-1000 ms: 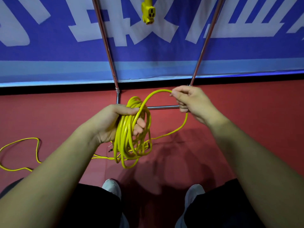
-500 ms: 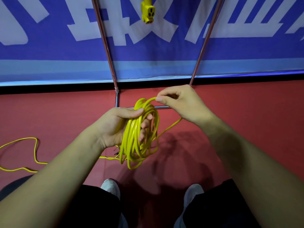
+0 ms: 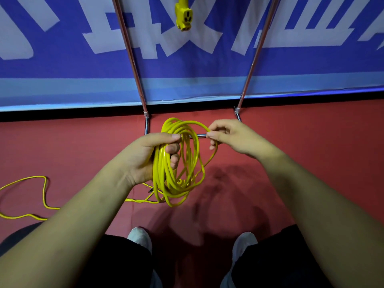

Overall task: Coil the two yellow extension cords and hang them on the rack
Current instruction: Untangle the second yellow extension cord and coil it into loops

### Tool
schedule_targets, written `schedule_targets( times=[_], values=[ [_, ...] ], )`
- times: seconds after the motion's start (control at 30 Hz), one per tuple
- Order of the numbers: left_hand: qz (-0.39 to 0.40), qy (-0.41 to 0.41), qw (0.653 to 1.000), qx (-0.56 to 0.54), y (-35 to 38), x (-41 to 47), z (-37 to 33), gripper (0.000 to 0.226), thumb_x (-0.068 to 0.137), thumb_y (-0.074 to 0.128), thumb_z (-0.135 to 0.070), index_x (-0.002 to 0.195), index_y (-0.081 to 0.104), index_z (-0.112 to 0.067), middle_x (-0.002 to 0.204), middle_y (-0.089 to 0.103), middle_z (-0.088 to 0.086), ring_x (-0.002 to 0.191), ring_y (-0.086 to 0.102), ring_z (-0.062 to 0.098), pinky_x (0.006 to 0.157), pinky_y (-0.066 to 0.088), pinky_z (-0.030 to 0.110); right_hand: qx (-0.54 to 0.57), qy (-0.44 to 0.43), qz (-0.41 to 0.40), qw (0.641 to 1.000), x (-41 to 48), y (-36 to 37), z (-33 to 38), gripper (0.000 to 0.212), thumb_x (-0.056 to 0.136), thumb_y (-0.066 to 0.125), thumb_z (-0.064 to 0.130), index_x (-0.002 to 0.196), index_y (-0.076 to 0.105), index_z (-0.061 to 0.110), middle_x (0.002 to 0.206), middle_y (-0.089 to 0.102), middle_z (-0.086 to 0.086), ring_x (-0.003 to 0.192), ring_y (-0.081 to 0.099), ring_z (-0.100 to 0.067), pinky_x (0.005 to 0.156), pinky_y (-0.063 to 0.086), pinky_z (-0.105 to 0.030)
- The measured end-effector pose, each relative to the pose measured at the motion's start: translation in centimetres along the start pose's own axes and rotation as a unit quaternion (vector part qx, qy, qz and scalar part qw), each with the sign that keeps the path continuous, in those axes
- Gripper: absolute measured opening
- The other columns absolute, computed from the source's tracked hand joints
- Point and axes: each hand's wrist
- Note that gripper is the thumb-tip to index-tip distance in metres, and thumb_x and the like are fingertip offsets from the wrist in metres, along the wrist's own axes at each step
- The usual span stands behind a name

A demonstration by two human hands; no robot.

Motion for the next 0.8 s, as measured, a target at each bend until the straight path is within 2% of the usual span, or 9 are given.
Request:
schedule_targets(
  times=[0.13, 0.2, 0.27, 0.37, 0.47, 0.6, 0.7, 0.77, 0.8],
  values=[
    [0.006, -0.016, 1.0, -0.009, -0.3, -0.1, -0.1, 0.049, 0.047, 0.092, -0.022, 0.083, 0.062, -0.009, 0.054, 0.048, -0.002, 0.049, 0.055, 0.018, 0.05, 0.051, 0.028, -0.016, -0.04, -0.038, 0.998, 0.3, 1.0, 1.6, 0.008, 0.091, 0.067, 0.019, 0.089, 0.073, 0.016, 0.063, 0.061, 0.004, 0.055, 0.052, -0.01, 0.058, 0.043, -0.023],
    [0.019, -0.009, 1.0, -0.007, -0.3, -0.3, -0.1, 0.045, 0.048, 0.091, -0.024, 0.081, 0.066, -0.008, 0.053, 0.048, -0.002, 0.049, 0.056, 0.02, 0.05, 0.051, 0.029, -0.029, -0.06, -0.042, 0.997, 0.2, 1.4, 2.3, 0.006, 0.089, 0.069, 0.02, 0.091, 0.075, 0.02, 0.064, 0.066, 0.014, 0.058, 0.054, 0.0, 0.06, 0.042, -0.016],
    [0.023, 0.002, 1.0, -0.013, -0.2, -0.5, -0.2, 0.045, 0.048, 0.09, -0.026, 0.082, 0.067, -0.007, 0.053, 0.048, -0.001, 0.05, 0.056, 0.02, 0.051, 0.051, 0.029, -0.047, -0.077, -0.04, 0.995, 0.1, 1.6, 2.7, 0.009, 0.089, 0.069, 0.018, 0.095, 0.075, 0.02, 0.073, 0.07, 0.02, 0.067, 0.059, 0.006, 0.066, 0.043, -0.011],
    [0.013, 0.011, 0.999, -0.032, -0.2, -0.6, -0.5, 0.046, 0.049, 0.089, -0.029, 0.083, 0.066, -0.007, 0.054, 0.048, -0.002, 0.05, 0.056, 0.018, 0.051, 0.05, 0.026, -0.083, -0.081, -0.035, 0.993, 0.1, 1.2, 2.5, 0.012, 0.09, 0.067, 0.018, 0.098, 0.076, 0.017, 0.087, 0.072, 0.017, 0.081, 0.062, 0.007, 0.077, 0.043, -0.014],
    [-0.006, 0.008, 1.0, -0.009, -0.4, -0.6, -0.5, 0.047, 0.045, 0.091, -0.024, 0.083, 0.068, -0.009, 0.056, 0.049, -0.003, 0.047, 0.052, 0.015, 0.047, 0.047, 0.025, -0.097, -0.091, -0.052, 0.99, 0.3, 0.7, 2.1, 0.014, 0.091, 0.065, 0.017, 0.1, 0.076, 0.016, 0.087, 0.069, 0.017, 0.085, 0.062, 0.002, 0.08, 0.044, -0.021],
    [0.006, -0.019, 0.999, 0.03, -0.1, -0.7, -0.3, 0.048, 0.044, 0.092, -0.023, 0.083, 0.07, -0.008, 0.058, 0.051, 0.0, 0.046, 0.053, 0.018, 0.047, 0.047, 0.026, -0.09, -0.124, -0.056, 0.987, 0.3, 1.4, 2.5, 0.015, 0.091, 0.064, 0.015, 0.102, 0.075, 0.013, 0.084, 0.065, 0.016, 0.085, 0.06, 0.001, 0.08, 0.043, -0.017],
    [0.027, -0.02, 0.999, 0.011, 0.0, -0.5, -0.2, 0.047, 0.054, 0.089, -0.025, 0.083, 0.055, -0.012, 0.049, 0.043, -0.007, 0.037, 0.046, 0.011, 0.042, 0.043, 0.022, -0.068, -0.137, -0.066, 0.986, 0.5, 2.0, 2.8, 0.012, 0.092, 0.063, 0.014, 0.098, 0.073, 0.013, 0.088, 0.067, 0.012, 0.085, 0.06, 0.0, 0.081, 0.045, -0.019],
    [0.047, -0.003, 0.998, -0.031, -0.4, -0.3, -0.4, 0.043, 0.065, 0.083, -0.021, 0.082, 0.044, -0.016, 0.046, 0.042, -0.01, 0.034, 0.042, 0.005, 0.039, 0.039, 0.02, -0.051, -0.126, -0.058, 0.989, 0.7, 1.8, 2.0, 0.006, 0.092, 0.064, 0.016, 0.091, 0.07, 0.014, 0.081, 0.065, 0.008, 0.077, 0.056, -0.003, 0.075, 0.044, -0.024],
    [0.059, 0.009, 0.997, -0.052, -0.5, -0.3, -0.6, 0.036, 0.07, 0.079, -0.019, 0.081, 0.045, -0.016, 0.046, 0.043, -0.01, 0.034, 0.042, 0.003, 0.039, 0.038, 0.019, -0.057, -0.115, -0.044, 0.991, 0.7, 1.6, 1.4, 0.006, 0.091, 0.065, 0.019, 0.087, 0.067, 0.015, 0.076, 0.061, 0.006, 0.073, 0.053, -0.005, 0.071, 0.043, -0.026]
  ],
)
Point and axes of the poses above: each hand's wrist, its own x-axis towards the middle knuckle, its own y-axis out of the palm, z = x × y
